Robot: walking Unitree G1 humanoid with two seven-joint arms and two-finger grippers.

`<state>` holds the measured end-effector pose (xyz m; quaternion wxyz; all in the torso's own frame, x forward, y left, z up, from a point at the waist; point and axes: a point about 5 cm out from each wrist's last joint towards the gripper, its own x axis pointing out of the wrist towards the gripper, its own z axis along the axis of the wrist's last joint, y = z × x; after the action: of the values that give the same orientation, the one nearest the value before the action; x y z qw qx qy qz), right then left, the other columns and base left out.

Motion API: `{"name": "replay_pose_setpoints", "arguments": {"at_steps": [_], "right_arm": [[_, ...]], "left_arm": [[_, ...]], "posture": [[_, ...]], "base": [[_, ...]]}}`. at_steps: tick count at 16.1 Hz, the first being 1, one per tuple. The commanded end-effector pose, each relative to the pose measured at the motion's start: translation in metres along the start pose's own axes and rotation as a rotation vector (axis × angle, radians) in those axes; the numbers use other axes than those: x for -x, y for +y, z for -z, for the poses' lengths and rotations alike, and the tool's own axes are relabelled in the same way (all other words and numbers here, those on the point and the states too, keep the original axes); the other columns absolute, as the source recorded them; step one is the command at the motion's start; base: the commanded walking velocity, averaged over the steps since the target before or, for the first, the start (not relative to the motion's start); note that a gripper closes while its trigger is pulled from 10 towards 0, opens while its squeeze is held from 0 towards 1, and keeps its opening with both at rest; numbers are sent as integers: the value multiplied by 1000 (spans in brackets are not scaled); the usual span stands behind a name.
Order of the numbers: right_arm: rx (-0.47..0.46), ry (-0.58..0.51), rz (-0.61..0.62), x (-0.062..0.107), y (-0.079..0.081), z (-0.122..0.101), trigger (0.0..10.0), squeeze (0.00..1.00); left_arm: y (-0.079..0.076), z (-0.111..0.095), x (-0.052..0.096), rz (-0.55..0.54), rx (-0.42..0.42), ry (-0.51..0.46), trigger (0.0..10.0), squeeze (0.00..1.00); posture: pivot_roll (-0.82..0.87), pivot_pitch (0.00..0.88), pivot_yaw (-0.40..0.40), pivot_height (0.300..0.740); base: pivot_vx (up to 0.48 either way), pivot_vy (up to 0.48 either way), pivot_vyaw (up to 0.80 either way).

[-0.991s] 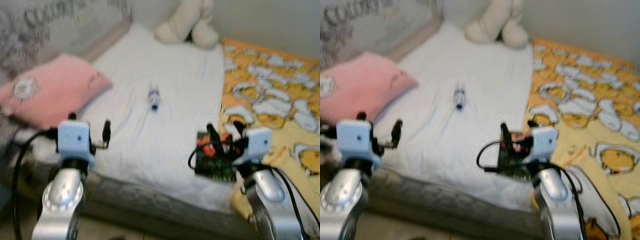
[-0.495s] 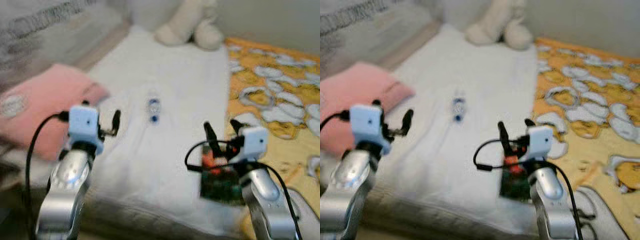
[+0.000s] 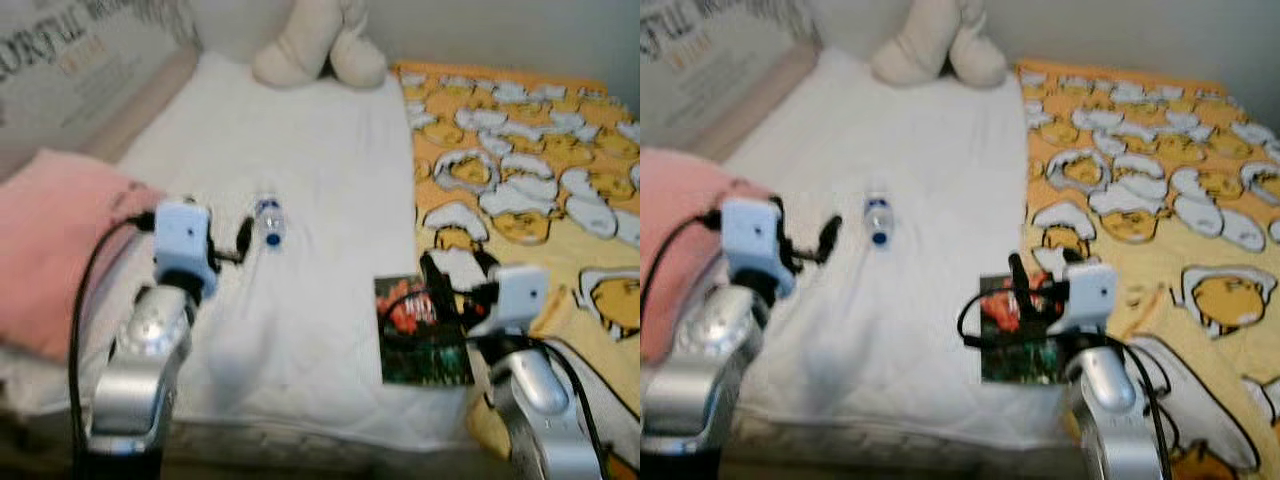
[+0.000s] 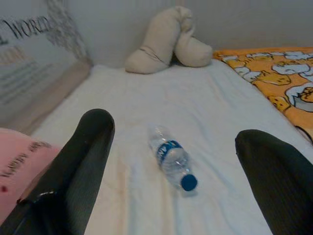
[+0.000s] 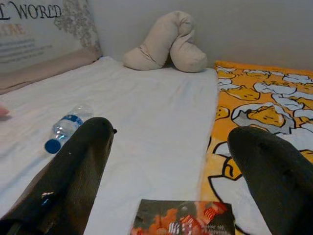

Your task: Clean up the room

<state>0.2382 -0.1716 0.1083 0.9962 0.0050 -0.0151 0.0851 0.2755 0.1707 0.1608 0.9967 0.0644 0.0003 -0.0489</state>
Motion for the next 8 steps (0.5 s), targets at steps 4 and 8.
{"name": "replay_pose_setpoints", "arguments": {"at_steps": [4,8], "right_arm": [[18,-20,14,6,-1,-6,10000,31],[28,-32,12,3,-2,-11,10000,31]], "left_arm": [[-4,3,0,43,-13,12,10000,0],[-3,15,9,-3,36,38,10000,0]], "posture": [[-56,10,-3,740],[-53,4,-11,740]], "base": [[0,0,0],[0,0,0]]}}
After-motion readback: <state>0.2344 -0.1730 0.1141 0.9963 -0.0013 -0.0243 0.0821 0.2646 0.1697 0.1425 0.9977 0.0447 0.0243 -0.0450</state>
